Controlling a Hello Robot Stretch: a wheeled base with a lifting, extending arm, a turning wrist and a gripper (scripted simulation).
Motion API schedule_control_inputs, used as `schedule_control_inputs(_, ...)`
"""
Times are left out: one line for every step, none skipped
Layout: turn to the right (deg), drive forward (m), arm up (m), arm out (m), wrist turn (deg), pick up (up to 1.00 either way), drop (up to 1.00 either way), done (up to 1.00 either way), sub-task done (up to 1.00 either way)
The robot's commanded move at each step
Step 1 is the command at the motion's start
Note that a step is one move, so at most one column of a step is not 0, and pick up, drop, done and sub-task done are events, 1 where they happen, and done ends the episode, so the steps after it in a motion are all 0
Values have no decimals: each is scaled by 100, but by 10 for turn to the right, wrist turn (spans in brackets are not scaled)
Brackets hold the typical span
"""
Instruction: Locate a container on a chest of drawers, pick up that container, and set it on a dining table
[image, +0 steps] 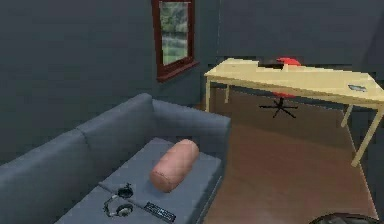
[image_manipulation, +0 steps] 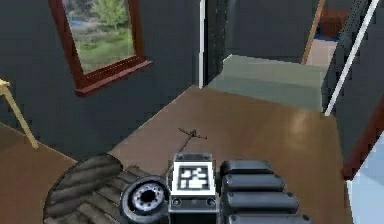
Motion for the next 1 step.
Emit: schedule_control_inputs(0,35,0,0,0,0,0,0,0)
